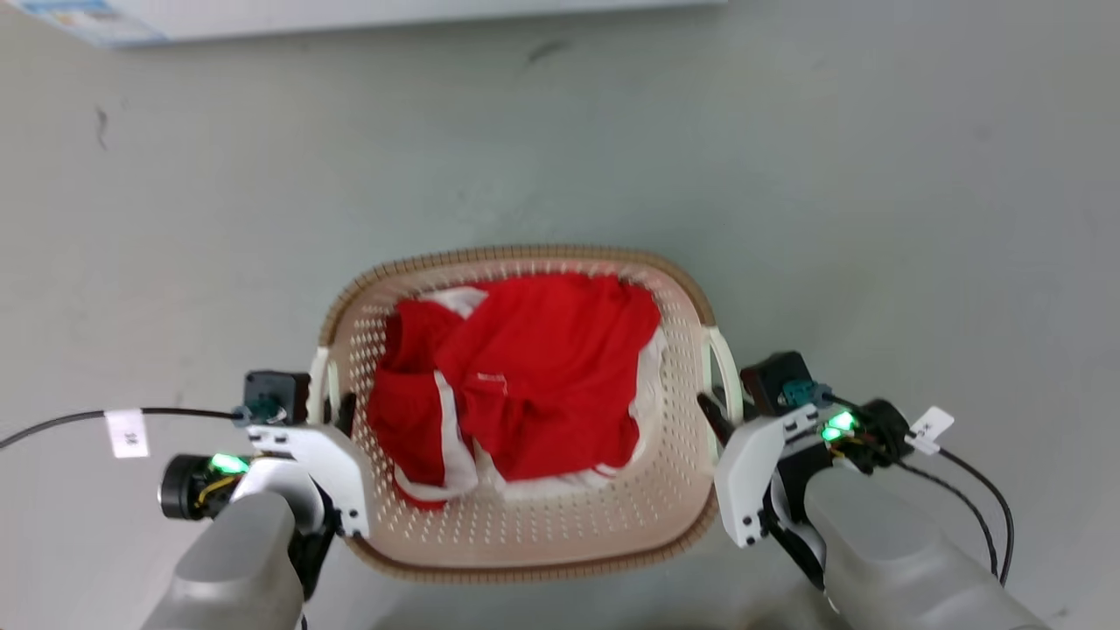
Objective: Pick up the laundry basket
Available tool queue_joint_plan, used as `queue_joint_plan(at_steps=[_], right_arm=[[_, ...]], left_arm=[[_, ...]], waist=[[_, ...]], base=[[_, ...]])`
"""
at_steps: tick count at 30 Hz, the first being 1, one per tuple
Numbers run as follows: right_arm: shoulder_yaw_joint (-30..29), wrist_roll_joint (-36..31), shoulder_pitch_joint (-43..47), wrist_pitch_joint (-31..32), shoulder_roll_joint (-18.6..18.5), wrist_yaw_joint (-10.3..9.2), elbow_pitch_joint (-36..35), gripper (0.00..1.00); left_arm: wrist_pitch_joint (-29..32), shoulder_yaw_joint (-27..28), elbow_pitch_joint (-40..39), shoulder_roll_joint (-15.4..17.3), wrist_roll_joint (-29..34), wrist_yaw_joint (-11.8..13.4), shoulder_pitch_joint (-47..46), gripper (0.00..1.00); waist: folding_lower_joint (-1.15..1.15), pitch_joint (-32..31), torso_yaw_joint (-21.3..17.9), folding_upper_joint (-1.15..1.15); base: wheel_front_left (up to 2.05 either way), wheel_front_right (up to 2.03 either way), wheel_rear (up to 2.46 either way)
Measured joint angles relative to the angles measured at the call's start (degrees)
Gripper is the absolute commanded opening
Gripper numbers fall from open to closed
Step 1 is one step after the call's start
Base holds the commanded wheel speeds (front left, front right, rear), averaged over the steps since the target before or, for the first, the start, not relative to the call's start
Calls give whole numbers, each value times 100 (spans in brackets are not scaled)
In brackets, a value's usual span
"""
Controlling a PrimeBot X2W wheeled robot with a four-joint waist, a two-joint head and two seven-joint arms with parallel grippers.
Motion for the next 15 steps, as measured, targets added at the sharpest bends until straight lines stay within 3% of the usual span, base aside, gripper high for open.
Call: queue_joint_plan(at_steps=[15], right_arm=[[349,448,370,633,-23,0,389,0]], left_arm=[[950,-1321,-166,-40,-1011,38,338,0]], waist=[[0,-1558,-197,0]], base=[[0,0,0]])
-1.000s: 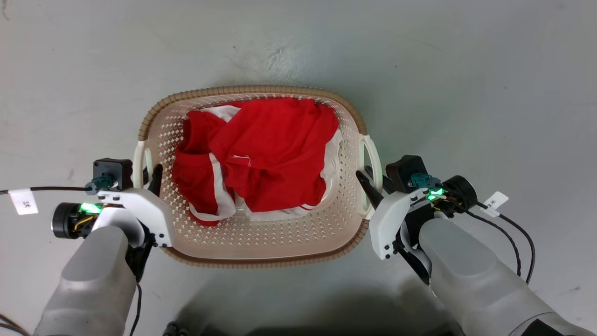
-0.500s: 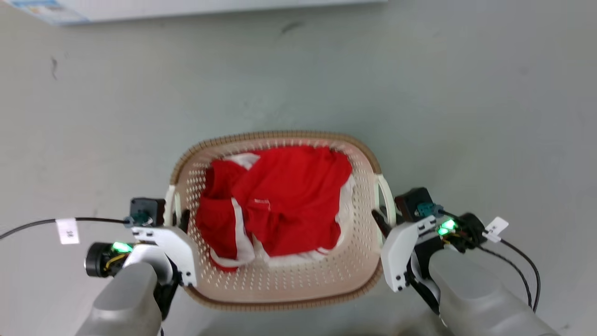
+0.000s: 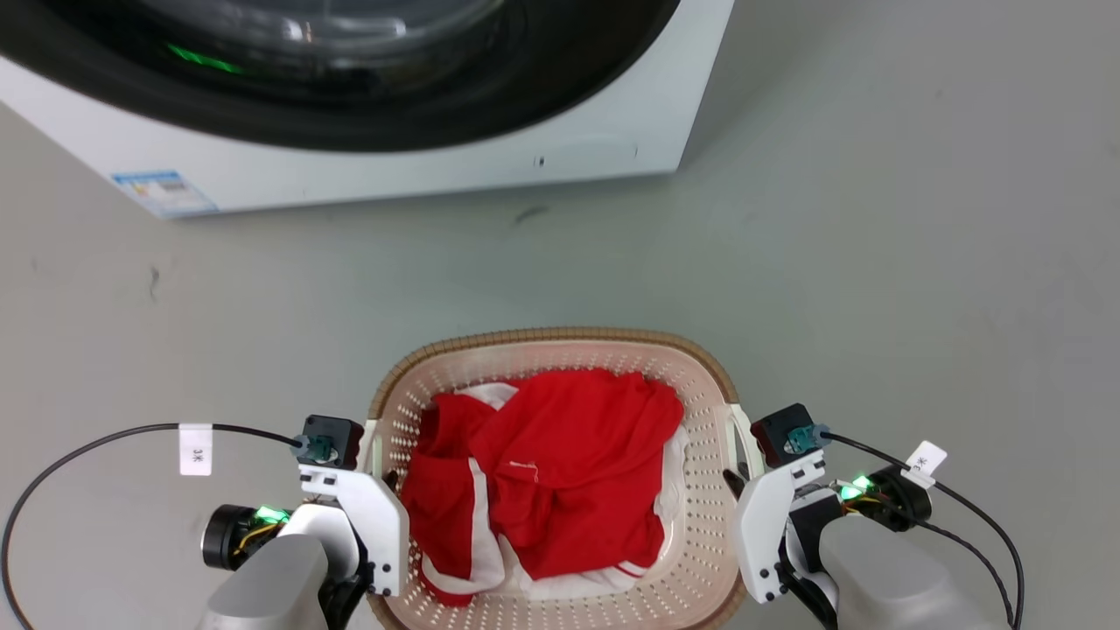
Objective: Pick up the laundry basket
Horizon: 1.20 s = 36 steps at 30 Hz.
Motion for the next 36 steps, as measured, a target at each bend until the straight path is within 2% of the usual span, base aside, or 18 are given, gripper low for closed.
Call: queue_joint_plan(at_steps=[20,27,36], right_arm=[[363,434,397,809,27,34,210,0],[523,570,514,958,12,35,179,0],[715,697,506,1050,-52,44,176,0]], left_arm=[[1362,-1146,-92,69,-1269,2,275,0],[1523,-1371,-99,131,-1546,1,385,0],[1722,-1595,-66,118,-1847,2,443,0]], waist=[[0,-1825,-89,0],[0,-2251,-45,0],[0,-2499,28,0]], base=[[0,0,0],[0,0,0],[0,0,0]])
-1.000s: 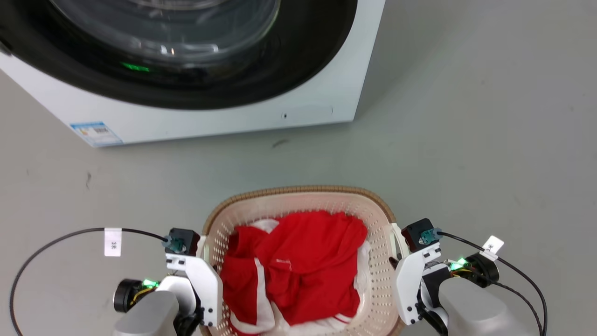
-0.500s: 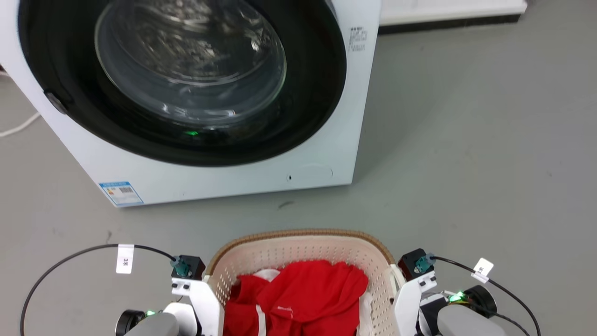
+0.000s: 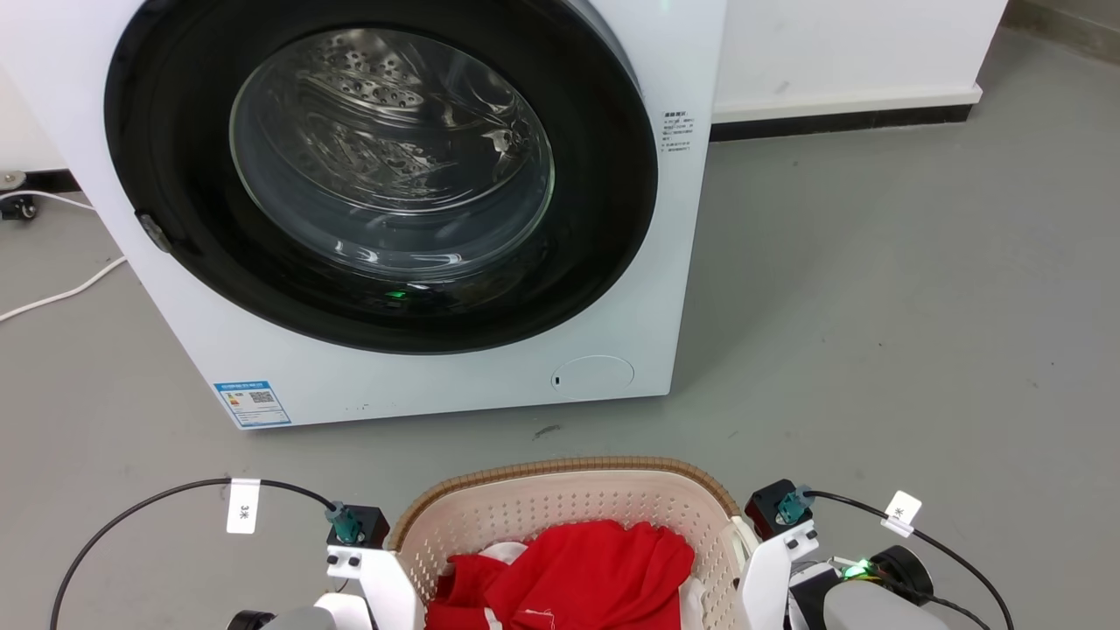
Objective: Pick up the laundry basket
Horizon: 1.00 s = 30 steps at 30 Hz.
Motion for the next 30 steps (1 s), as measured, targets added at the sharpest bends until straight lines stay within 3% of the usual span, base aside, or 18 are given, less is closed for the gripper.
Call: queue_joint_plan(at_steps=[30], right_arm=[[385,383,-39,53,-30,0,25,0]], left_arm=[[58,-558,67,9,-563,-1,-132,0]], waist=[[0,-17,63,0]], base=[[0,0,0]])
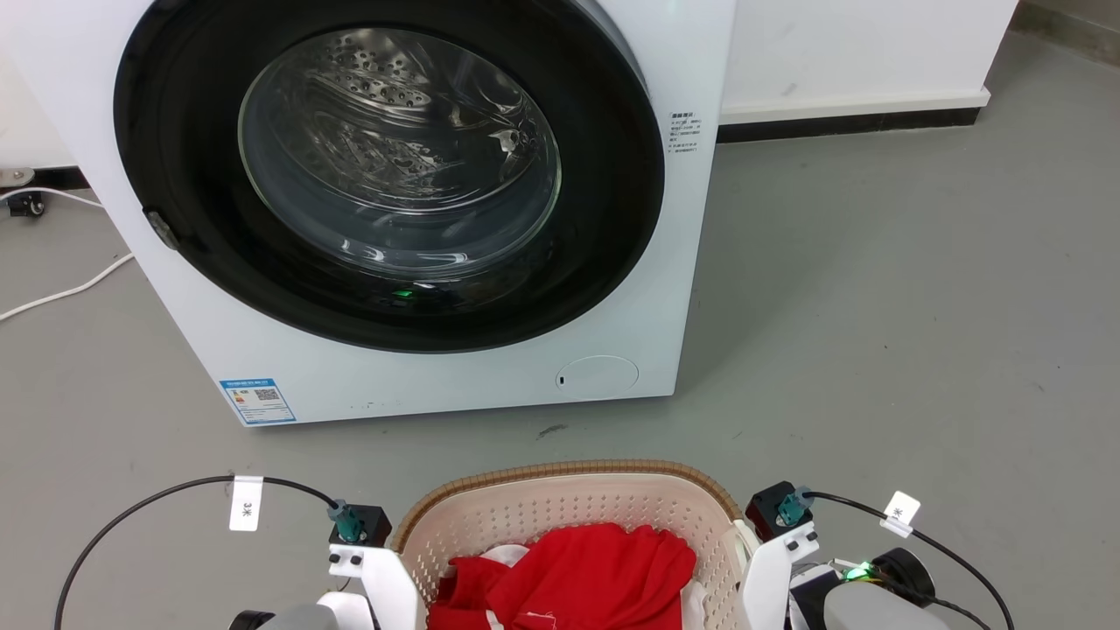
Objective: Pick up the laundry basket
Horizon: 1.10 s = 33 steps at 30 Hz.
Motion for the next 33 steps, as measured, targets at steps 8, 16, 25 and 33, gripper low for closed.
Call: queue_joint_plan(at_steps=[8,16,25,33], right_arm=[[89,82,-31,1,-1,0,8,0],[174,141,-31,1,0,0,21,0],[250,196,-31,2,2,0,30,0],[307,238,-31,1,1,0,36,0]], left_arm=[[-18,-111,12,8,-147,0,-20,0],[-20,-204,21,13,-249,0,-26,0],[-54,-292,38,14,-348,-1,-46,0],[-68,-353,41,13,-433,-1,-48,0]], waist=[[0,4,-8,0],[0,11,-14,0],[0,23,-17,0],[0,14,-20,0]], base=[[0,0,0],[0,0,0],[0,0,0],[0,0,0]])
